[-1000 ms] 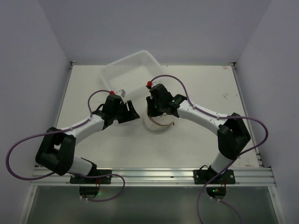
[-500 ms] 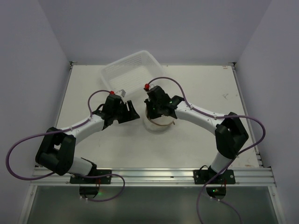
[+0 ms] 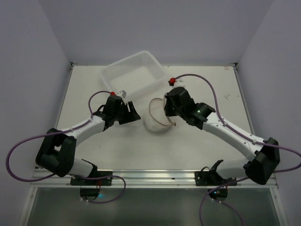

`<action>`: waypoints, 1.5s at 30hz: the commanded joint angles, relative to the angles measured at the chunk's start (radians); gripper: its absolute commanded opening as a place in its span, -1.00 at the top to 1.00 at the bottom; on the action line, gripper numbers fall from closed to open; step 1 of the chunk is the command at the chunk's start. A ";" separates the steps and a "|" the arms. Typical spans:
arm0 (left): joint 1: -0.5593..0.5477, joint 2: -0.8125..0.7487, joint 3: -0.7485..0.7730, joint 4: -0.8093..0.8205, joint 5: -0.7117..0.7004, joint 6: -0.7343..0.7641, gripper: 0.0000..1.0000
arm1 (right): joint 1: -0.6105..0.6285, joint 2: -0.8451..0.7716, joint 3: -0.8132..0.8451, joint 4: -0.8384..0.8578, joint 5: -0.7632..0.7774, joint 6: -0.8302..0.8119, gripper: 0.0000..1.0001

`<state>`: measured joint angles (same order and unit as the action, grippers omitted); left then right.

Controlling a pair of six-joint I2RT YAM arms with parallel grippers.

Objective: Unzip the laundry bag and remove the bra

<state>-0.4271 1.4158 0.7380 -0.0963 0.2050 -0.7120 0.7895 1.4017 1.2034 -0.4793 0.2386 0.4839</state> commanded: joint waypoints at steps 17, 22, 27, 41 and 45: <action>0.007 -0.038 0.219 -0.127 -0.095 0.164 -0.36 | -0.208 -0.553 -0.450 -0.461 0.321 0.708 -0.14; 0.002 -0.028 0.320 -0.166 -0.096 0.195 -0.40 | -0.220 -0.659 -0.424 -0.487 0.335 0.700 -0.60; -0.090 0.044 0.467 -0.221 -0.140 0.218 -0.40 | -0.225 -0.644 -0.393 -0.303 0.217 0.523 -0.65; -0.417 0.513 0.983 -0.460 -0.360 0.261 -0.27 | -0.312 -0.521 -0.479 -0.104 0.051 0.463 -0.69; -0.450 0.620 1.070 -0.516 -0.432 0.255 -0.26 | -0.326 -0.520 -0.513 -0.088 0.044 0.464 -0.71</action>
<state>-0.8577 1.9804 1.7248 -0.5285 -0.1249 -0.4755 0.4732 0.8837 0.7074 -0.6201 0.2974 0.9600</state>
